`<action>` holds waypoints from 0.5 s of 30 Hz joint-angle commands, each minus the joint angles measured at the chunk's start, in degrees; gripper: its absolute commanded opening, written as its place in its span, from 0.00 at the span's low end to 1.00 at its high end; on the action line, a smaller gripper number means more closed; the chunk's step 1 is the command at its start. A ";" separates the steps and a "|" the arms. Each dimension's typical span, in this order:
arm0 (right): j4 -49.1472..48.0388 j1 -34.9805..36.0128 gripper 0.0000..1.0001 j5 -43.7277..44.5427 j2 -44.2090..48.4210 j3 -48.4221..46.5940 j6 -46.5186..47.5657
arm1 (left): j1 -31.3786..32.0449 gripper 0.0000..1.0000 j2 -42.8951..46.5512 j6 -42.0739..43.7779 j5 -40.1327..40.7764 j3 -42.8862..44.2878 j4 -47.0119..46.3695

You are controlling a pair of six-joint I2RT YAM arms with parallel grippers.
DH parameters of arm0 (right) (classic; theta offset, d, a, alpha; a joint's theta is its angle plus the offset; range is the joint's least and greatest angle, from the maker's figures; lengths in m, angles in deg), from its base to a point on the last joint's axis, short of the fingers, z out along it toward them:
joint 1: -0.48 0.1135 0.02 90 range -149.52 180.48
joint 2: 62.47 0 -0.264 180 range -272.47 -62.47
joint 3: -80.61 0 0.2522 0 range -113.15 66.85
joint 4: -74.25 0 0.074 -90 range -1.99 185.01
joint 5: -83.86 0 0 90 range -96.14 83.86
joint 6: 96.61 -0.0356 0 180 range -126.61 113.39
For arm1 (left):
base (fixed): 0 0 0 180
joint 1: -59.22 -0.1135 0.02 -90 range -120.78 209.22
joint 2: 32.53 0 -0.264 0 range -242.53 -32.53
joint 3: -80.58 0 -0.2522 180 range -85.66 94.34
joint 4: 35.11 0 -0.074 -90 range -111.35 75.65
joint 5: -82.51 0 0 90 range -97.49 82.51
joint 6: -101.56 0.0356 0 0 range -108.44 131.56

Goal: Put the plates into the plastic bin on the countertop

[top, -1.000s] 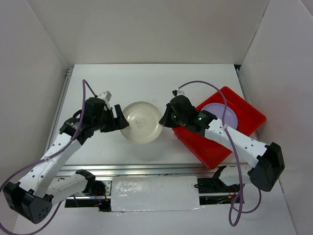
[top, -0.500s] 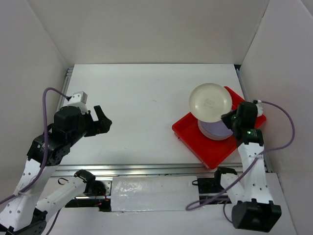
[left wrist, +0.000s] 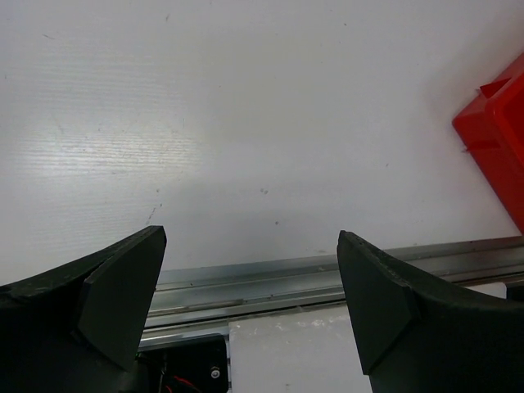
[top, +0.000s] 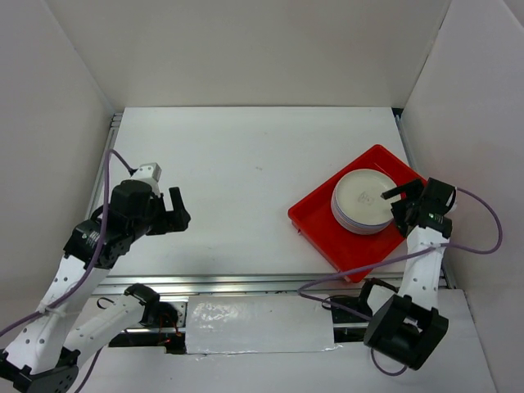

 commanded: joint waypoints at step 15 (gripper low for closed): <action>27.57 28.62 1.00 10.44 12.12 -33.49 14.64 | -0.65 0.99 -7.82 0.50 23.55 26.86 11.57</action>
